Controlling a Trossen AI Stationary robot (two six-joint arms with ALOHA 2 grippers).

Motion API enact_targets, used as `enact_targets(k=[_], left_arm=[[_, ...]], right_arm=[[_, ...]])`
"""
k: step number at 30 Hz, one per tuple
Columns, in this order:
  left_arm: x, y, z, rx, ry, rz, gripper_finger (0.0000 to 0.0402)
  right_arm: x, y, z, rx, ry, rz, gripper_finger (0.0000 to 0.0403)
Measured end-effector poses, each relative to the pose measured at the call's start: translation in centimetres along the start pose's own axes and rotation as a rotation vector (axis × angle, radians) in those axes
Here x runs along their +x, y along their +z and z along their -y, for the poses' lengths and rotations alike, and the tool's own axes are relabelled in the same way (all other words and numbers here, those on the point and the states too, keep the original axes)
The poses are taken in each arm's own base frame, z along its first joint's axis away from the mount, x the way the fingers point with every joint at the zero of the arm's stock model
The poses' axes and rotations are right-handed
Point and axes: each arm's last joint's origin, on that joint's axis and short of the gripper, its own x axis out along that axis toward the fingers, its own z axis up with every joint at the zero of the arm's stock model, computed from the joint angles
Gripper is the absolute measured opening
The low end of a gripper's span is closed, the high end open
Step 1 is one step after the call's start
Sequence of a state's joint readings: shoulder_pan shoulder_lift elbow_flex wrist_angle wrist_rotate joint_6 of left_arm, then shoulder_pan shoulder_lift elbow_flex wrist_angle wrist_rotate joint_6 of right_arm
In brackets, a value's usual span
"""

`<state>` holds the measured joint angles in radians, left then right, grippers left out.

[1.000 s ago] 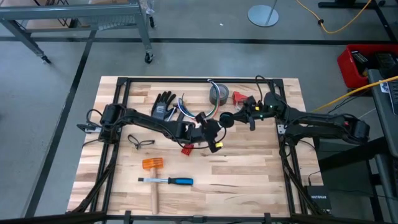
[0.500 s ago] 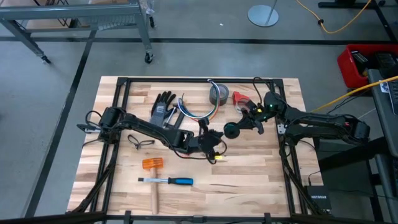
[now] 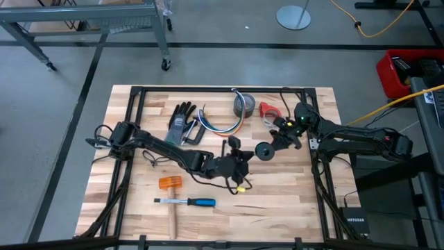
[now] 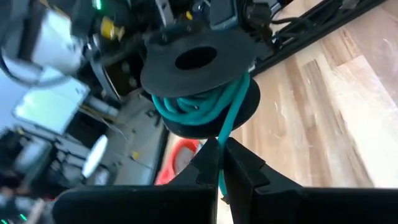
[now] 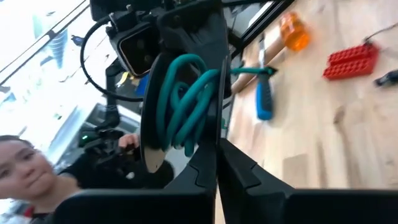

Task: Coil cords
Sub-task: Coil the green wire into the black spool

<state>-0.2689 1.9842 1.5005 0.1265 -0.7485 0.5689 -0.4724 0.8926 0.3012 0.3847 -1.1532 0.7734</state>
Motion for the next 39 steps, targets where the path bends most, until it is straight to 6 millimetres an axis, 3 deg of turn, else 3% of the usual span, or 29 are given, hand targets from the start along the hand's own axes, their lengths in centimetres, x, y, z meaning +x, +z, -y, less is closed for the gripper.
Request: enact_targets(k=[5,20,39], left_arm=[[-0.6,0.8,0.2,0.111,0.019,0.051,0.0012],[-0.8,1.4,0.2,0.179,0.021,0.11,0.0015],[1.1,0.3,-1.3,0.197,-0.049,0.152,0.0015]], right_arm=[[0.0,-0.1,-0.1,0.053,0.039,-0.04,0.0003],[0.0,-0.2,-0.3,0.163,0.093,-0.104,0.0003],[0.0,-0.3,-0.4,0.212,0.099,-0.114,0.0003]])
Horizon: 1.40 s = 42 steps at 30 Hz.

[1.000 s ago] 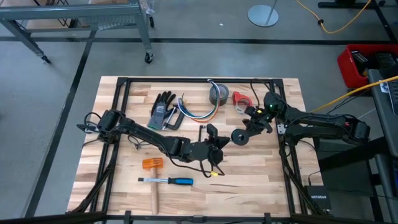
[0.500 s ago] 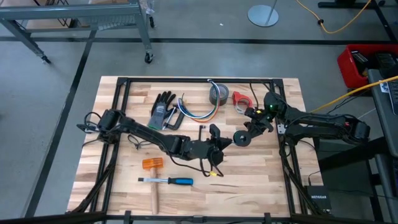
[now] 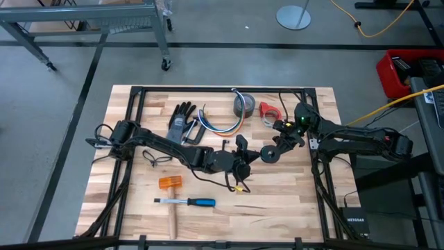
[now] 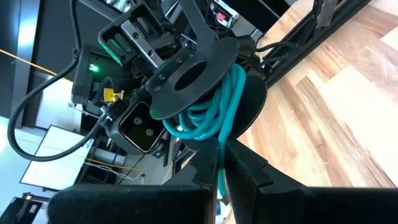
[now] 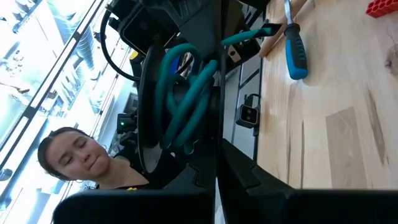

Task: Coil cords
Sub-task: Coil the green wire into the black spool

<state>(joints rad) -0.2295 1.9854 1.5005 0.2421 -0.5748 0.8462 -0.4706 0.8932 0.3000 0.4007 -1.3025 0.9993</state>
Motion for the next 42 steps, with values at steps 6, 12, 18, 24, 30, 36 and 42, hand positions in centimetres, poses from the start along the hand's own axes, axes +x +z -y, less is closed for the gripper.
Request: enact_targets(k=[6,12,18,24,30,36,42], left_arm=[[0.01,0.11,-0.16,-0.005,0.014,0.01,0.0015],[0.15,-0.05,-0.38,-0.045,0.028,0.002,0.0015],[0.19,-0.2,-0.49,-0.101,0.053,-0.026,0.0015],[0.11,-0.06,-0.46,-0.09,0.056,-0.021,0.0015],[0.13,-0.06,-0.58,-0.16,0.058,-0.017,0.0015],[0.21,-0.24,-0.67,-0.216,0.074,-0.036,0.0049],[0.01,-0.03,-0.53,-0.188,0.083,-0.043,0.0118]], right_arm=[[0.0,-0.01,-0.01,-0.001,0.002,-0.002,0.0003],[-0.01,-0.01,-0.01,-0.001,0.003,-0.003,0.0003],[-0.02,0.02,0.0,0.004,-0.002,0.005,0.0003],[-0.02,0.18,-0.26,0.0,0.009,0.008,0.0003],[-0.02,0.26,-0.44,-0.015,0.017,0.008,0.0003],[-0.02,0.28,-0.43,-0.015,0.015,0.012,0.0003],[-0.02,0.27,-0.43,-0.015,0.015,0.011,0.0003]])
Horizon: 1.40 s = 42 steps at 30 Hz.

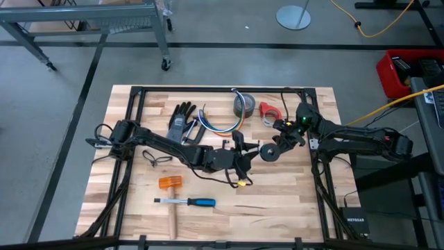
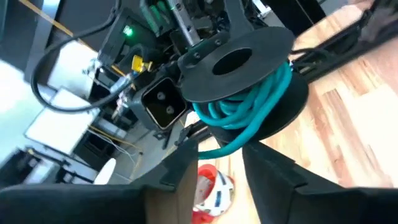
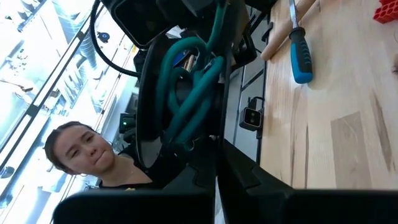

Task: Coil cords
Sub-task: Coil the green wire into the black spool

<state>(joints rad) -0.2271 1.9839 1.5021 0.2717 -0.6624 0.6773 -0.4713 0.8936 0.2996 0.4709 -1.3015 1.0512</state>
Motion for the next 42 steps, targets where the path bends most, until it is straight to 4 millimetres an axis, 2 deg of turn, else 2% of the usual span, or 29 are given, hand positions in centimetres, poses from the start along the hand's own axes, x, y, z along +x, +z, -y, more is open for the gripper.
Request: enact_targets(k=[3,8,15,23,31,33,36,42], left_arm=[[-0.2,0.0,0.3,0.097,-0.019,-0.008,0.0131],[-0.6,-0.3,1.4,0.272,-0.108,-0.027,0.0125],[-0.6,0.0,1.1,0.176,-0.089,0.007,0.0106],[-0.8,0.2,1.4,0.179,-0.099,0.008,0.0102],[-2.0,1.2,2.5,0.151,-0.12,0.047,0.0103],[-2.1,1.6,2.5,0.055,-0.11,0.069,0.0103],[-1.4,1.5,2.2,-0.255,-0.093,0.1,0.0103],[1.3,-0.4,2.1,-0.796,-0.052,0.09,0.0104]], right_arm=[[0.0,0.0,0.0,-0.004,0.003,-0.003,0.0003],[0.0,0.0,-0.1,-0.013,0.008,-0.009,0.0003],[0.0,0.0,-0.1,-0.012,0.007,-0.007,0.0003],[0.0,0.1,-0.1,-0.02,0.005,-0.001,0.0003],[-0.1,0.7,0.1,-0.15,-0.11,0.193,0.0003],[-0.2,1.0,0.2,-0.235,-0.182,0.28,0.0003],[-0.4,1.4,0.4,-0.387,-0.329,0.416,0.0003],[-0.9,2.2,0.1,-0.662,-0.541,0.594,0.0003]])
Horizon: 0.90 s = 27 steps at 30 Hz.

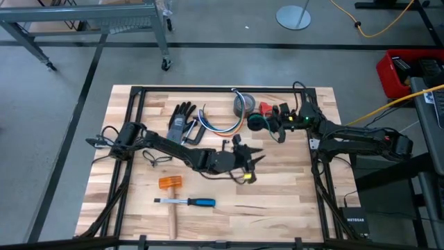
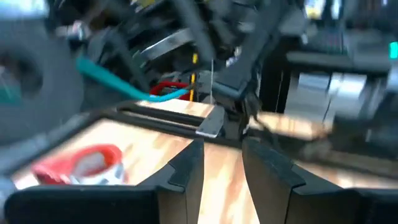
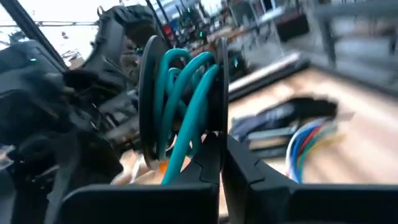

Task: Coil cords
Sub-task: Coil the green wire into the black spool

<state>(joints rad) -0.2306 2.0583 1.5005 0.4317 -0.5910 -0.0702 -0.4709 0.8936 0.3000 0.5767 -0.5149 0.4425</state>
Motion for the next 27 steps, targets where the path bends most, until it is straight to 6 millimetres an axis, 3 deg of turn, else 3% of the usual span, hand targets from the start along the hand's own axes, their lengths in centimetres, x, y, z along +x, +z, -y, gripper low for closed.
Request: enact_targets(k=[4,12,27], left_arm=[[1.4,-0.9,-1.1,-0.232,0.031,0.02,0.0104],[3.5,-1.7,-2.8,-0.503,0.042,0.172,0.0104],[4.3,-1.7,-4.1,-0.619,0.047,0.235,0.0104]], right_arm=[[0.0,0.5,-0.2,-0.117,0.015,0.053,0.0003],[-0.1,1.0,-0.5,-0.317,0.041,0.099,0.0003],[-0.3,2.2,-1.3,-0.485,0.073,0.235,0.0003]])
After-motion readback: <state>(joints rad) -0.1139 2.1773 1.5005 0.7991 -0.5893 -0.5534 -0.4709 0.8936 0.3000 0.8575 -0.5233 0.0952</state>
